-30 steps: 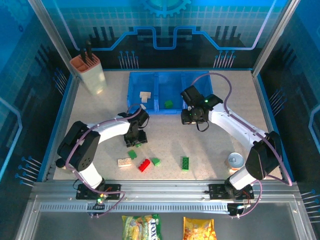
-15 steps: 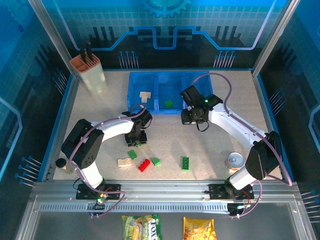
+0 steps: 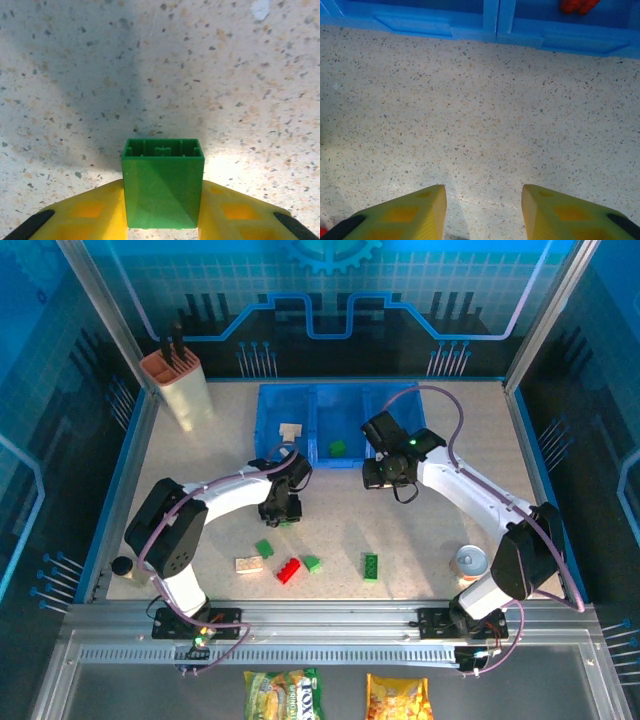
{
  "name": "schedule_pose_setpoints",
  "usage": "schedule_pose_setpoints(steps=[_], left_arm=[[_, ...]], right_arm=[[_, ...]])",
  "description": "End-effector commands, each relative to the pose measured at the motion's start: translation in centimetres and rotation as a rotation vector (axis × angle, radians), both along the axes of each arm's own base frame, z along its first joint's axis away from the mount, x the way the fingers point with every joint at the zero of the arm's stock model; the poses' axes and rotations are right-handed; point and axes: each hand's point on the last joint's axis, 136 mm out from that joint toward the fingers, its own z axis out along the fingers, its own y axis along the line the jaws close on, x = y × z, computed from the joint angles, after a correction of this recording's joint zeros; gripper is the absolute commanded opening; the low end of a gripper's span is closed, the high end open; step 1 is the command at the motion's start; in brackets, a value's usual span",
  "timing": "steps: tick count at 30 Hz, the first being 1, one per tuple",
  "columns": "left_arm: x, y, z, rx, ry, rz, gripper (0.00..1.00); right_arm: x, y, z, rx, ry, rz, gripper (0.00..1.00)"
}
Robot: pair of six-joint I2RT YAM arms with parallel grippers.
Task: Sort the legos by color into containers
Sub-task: Pick up the lego from the center of the table, then place the lego in the container.
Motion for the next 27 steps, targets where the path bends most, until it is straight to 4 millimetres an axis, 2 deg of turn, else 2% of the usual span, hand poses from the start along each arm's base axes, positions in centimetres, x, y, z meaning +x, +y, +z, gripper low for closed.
schedule_pose_setpoints(steps=[1,9,18,27], left_arm=[[0.3,-1.1,1.0,-0.021,-0.007,-0.041,0.35],[2.5,-3.3,3.4,-0.053,-0.065,-0.099,0.34],[7.2,-6.6,7.4,-0.093,-0.169,-0.154,0.34],[12.4,-10.1,9.6,-0.112,-0.245,-0.194,0.34]], right_arm=[[-0.6,-1.1,0.5,-0.010,-0.001,-0.006,0.45],[-1.0,-2.4,0.9,-0.018,-0.016,-0.028,0.45],[-2.3,-4.5,1.0,-0.030,-0.019,-0.061,0.45],[-3.3,-6.1,1.9,-0.037,-0.032,-0.088,0.45]])
